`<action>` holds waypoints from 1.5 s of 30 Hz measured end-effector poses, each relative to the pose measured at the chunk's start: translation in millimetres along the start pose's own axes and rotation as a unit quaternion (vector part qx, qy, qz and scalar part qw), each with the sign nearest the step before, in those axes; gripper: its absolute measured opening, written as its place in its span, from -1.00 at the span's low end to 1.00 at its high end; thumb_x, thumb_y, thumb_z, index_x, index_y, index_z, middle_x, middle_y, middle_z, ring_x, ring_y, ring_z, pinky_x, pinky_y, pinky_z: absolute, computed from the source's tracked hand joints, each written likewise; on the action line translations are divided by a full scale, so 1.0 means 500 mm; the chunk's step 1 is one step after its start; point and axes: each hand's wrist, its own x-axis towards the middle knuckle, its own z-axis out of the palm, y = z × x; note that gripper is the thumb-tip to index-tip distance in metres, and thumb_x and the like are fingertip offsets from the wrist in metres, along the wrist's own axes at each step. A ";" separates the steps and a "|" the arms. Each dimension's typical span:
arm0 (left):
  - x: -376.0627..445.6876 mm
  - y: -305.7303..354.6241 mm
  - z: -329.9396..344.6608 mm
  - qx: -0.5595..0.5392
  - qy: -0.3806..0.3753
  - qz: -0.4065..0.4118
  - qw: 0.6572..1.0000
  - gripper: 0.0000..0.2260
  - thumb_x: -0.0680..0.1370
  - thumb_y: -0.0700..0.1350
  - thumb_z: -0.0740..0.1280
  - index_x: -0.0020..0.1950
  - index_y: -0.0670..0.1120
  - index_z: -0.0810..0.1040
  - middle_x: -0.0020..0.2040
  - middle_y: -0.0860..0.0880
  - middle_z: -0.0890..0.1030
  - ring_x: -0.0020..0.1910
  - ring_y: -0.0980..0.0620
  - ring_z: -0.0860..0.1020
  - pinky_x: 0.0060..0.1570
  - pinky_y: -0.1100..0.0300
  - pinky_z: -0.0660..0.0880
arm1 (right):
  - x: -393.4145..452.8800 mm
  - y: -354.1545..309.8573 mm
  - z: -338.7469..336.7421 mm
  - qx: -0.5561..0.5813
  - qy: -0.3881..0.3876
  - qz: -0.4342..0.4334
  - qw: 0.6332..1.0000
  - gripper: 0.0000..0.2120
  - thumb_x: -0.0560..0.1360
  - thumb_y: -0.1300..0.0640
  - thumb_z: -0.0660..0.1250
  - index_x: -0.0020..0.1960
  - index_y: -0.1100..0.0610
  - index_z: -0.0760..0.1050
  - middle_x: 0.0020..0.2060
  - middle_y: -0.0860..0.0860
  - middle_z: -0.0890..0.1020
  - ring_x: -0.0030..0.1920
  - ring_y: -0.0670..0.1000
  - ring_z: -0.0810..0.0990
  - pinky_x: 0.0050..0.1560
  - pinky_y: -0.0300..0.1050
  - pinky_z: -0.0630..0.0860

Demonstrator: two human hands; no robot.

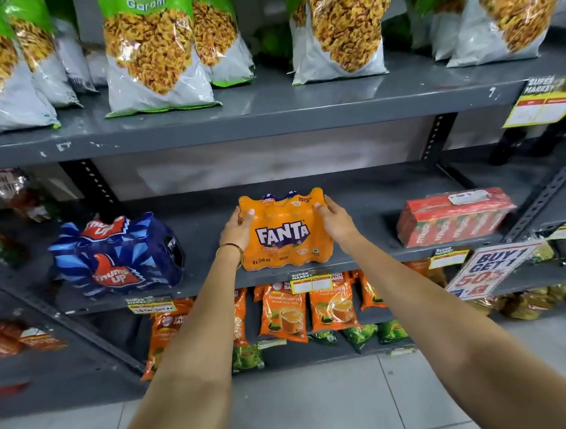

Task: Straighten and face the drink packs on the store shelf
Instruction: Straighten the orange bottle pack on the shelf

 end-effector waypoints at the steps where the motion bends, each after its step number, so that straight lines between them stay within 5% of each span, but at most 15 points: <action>1: 0.004 -0.002 0.000 0.007 0.005 0.002 1.000 -0.43 0.57 0.23 0.08 0.53 0.05 0.12 0.48 -0.14 0.34 0.41 -0.21 0.36 0.38 -0.18 0.33 | 0.001 0.000 -0.001 -0.001 0.001 -0.001 1.000 -0.44 0.60 -0.15 0.06 0.54 0.00 0.08 0.49 0.10 0.29 0.45 0.20 0.33 0.42 0.23 0.30; 17: -0.024 0.043 0.085 0.019 -0.019 0.028 0.999 -0.45 0.59 0.20 0.09 0.53 0.02 0.14 0.48 -0.14 0.34 0.43 -0.21 0.33 0.40 -0.18 0.30 | 0.010 0.025 -0.101 0.012 0.023 0.014 1.000 -0.48 0.61 -0.11 0.06 0.53 0.00 0.12 0.48 0.11 0.31 0.43 0.20 0.35 0.42 0.21 0.31; 45: -0.020 0.033 0.070 0.073 0.000 0.044 0.996 -0.47 0.61 0.18 0.03 0.53 0.00 0.15 0.45 -0.15 0.38 0.39 -0.23 0.38 0.34 -0.21 0.37 | 0.012 0.015 -0.086 0.001 0.013 0.016 1.000 -0.47 0.61 -0.12 0.07 0.53 -0.01 0.10 0.49 0.10 0.29 0.43 0.19 0.35 0.37 0.20 0.33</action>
